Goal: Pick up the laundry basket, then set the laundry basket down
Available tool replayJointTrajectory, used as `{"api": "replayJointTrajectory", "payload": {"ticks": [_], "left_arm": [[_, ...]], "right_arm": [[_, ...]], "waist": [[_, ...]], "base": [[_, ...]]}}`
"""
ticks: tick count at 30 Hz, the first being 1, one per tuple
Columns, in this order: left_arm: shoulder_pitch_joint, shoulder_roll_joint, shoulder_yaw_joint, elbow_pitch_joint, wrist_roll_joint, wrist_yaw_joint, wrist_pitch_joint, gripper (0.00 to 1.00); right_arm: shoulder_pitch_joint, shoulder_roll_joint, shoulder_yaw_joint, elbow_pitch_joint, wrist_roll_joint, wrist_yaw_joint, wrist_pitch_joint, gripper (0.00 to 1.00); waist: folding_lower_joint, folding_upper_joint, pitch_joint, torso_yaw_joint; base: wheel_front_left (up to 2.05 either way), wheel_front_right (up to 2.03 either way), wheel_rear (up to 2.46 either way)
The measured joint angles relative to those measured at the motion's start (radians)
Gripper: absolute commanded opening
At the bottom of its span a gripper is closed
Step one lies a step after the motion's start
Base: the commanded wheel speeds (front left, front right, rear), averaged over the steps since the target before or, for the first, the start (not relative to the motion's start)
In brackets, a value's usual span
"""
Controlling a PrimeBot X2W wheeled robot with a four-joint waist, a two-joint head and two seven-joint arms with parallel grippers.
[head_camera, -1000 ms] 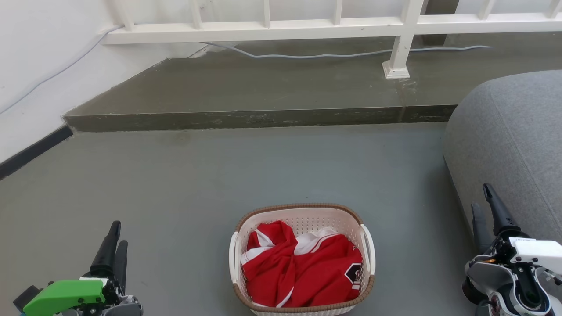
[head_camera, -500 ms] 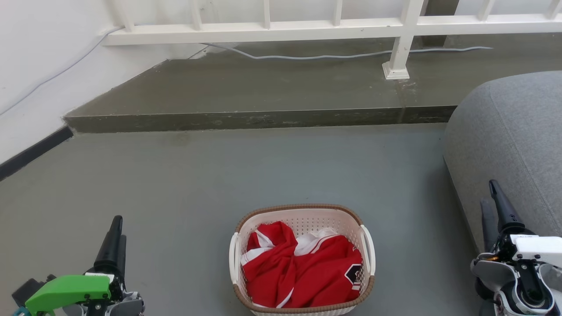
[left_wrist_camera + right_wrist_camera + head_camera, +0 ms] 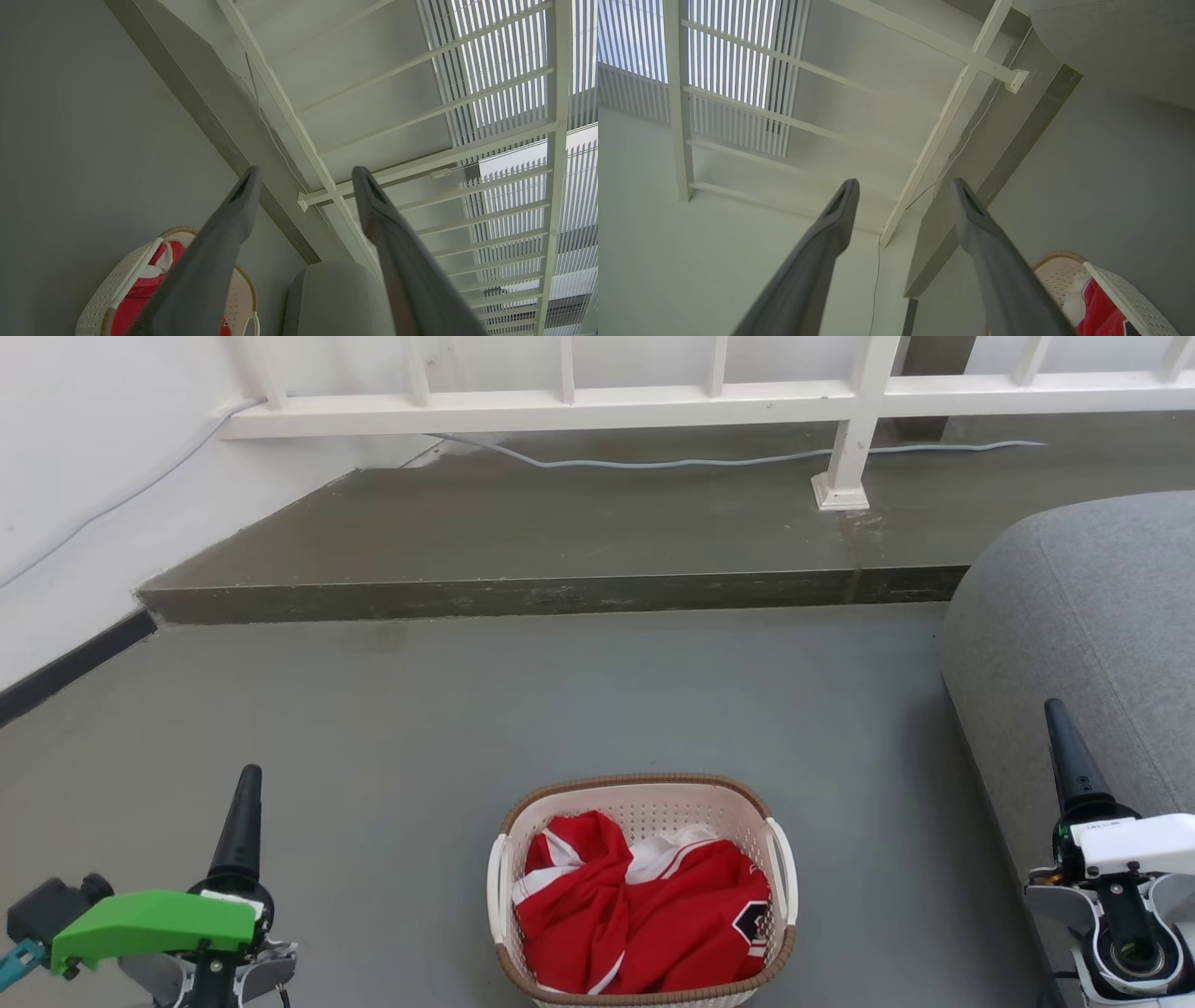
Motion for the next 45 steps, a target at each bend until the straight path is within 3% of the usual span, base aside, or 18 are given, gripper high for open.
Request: {"api": "replayJointTrajectory", "payload": {"ticks": [16, 45], "left_arm": [[-0.011, 0.055, -0.093, -0.055, 0.37, 0.056, -0.053, 1.0], [-0.013, 0.073, -0.229, -0.059, 0.846, 0.158, -0.147, 1.0]], "right_arm": [[0.0, -0.066, 0.1, -0.03, -0.321, -0.051, -0.051, 1.0], [0.0, -0.101, 0.23, -0.03, -0.759, -0.132, -0.147, 1.0]], "waist": [[0.0, 0.0, -0.007, -0.001], [0.0, 0.0, -0.016, -0.007]], "base": [[0.0, 0.0, 0.0], [0.0, 0.0, 0.0]]}}
